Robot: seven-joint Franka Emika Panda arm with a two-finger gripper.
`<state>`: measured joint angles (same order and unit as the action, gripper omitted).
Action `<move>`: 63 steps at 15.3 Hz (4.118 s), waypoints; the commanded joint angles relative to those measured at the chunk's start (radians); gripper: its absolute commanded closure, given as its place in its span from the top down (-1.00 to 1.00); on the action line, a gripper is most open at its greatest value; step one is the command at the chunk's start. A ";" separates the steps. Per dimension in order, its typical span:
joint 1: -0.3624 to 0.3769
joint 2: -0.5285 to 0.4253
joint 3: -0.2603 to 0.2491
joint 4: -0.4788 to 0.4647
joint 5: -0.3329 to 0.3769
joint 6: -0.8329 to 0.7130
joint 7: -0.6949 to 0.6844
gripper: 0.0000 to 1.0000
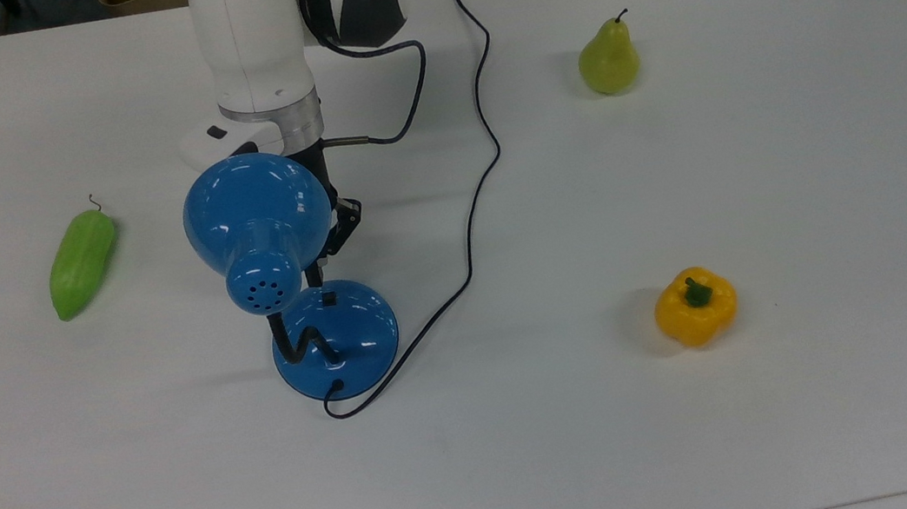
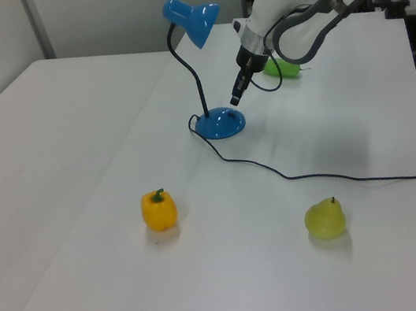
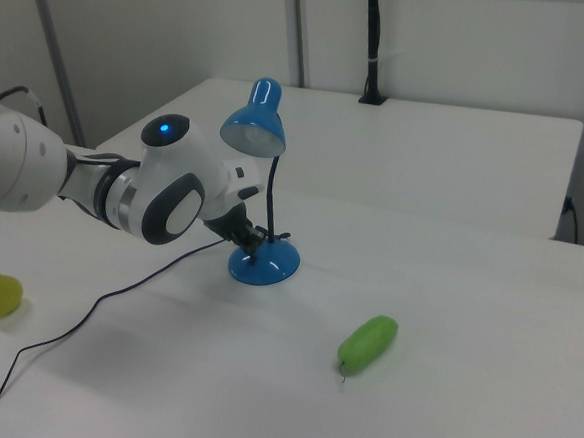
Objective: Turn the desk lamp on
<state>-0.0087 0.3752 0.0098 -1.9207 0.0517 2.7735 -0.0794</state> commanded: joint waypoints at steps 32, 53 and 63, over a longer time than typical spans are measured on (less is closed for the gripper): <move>0.026 -0.007 0.001 -0.082 -0.035 0.123 -0.020 -1.00; 0.053 -0.322 0.009 0.374 -0.018 -1.242 0.165 1.00; 0.032 -0.325 0.006 0.430 0.027 -1.198 0.117 1.00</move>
<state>0.0287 0.0470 0.0153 -1.4863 0.0626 1.5451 0.1177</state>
